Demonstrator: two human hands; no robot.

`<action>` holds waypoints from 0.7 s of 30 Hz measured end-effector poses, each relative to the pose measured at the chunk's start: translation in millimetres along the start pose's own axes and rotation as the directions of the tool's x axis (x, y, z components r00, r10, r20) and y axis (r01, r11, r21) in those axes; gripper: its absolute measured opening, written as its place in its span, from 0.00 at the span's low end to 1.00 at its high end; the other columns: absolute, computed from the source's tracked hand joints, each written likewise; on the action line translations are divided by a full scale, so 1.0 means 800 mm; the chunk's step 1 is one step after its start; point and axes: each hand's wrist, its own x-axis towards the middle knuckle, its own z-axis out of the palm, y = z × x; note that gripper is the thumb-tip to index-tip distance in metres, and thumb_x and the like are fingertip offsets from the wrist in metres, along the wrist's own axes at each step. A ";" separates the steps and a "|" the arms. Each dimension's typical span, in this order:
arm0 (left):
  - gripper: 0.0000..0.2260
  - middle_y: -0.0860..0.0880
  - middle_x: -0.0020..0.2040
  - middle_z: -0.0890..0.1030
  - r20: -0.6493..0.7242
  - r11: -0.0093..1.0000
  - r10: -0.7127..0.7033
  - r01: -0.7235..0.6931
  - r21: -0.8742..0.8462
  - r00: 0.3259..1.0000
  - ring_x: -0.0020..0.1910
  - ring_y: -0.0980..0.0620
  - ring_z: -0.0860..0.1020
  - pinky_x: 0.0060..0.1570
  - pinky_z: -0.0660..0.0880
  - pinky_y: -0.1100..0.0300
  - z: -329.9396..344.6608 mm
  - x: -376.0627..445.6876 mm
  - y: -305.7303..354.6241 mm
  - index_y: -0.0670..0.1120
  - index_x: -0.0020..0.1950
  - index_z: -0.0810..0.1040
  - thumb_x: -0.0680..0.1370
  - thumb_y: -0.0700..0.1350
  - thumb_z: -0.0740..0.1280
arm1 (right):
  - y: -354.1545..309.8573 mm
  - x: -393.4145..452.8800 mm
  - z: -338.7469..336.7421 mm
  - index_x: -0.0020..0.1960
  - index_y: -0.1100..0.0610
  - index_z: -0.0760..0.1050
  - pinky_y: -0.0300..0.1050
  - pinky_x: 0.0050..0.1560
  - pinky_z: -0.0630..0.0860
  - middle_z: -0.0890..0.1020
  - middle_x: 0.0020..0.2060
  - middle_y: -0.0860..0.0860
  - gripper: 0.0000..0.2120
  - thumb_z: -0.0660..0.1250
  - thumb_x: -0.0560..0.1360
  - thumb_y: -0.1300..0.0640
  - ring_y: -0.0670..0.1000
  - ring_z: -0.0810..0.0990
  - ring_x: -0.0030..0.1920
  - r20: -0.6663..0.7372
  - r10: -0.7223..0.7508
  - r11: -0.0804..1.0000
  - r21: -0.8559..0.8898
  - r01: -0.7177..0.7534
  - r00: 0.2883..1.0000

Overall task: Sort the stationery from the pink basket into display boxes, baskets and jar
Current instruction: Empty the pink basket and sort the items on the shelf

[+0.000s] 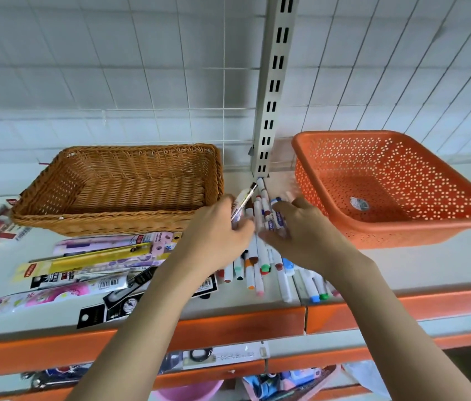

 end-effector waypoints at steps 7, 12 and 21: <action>0.14 0.48 0.41 0.74 0.116 0.962 0.015 -0.046 0.270 0.993 0.40 0.47 0.76 0.29 0.66 0.60 0.020 0.032 -0.006 0.44 0.53 0.70 0.80 0.54 0.59 | 0.008 0.012 0.000 0.51 0.57 0.69 0.38 0.31 0.63 0.67 0.39 0.48 0.12 0.64 0.75 0.50 0.51 0.72 0.41 0.050 0.008 0.997 0.076 -0.012 0.999; 0.10 0.49 0.42 0.75 0.016 0.959 0.015 -0.019 0.281 1.000 0.40 0.49 0.72 0.35 0.66 0.58 0.027 0.031 -0.004 0.46 0.51 0.72 0.79 0.52 0.61 | 0.002 0.011 0.005 0.52 0.59 0.68 0.42 0.31 0.66 0.69 0.36 0.47 0.13 0.65 0.72 0.54 0.52 0.72 0.38 -0.049 0.031 0.988 0.153 -0.023 0.998; 0.09 0.52 0.31 0.71 -0.258 0.992 0.127 -0.116 0.058 0.958 0.28 0.54 0.71 0.24 0.65 0.64 -0.030 -0.007 -0.019 0.46 0.43 0.67 0.80 0.49 0.60 | -0.031 -0.009 0.002 0.56 0.57 0.75 0.44 0.38 0.65 0.80 0.46 0.53 0.12 0.65 0.73 0.56 0.56 0.77 0.44 -0.381 0.092 0.976 0.219 -0.007 0.920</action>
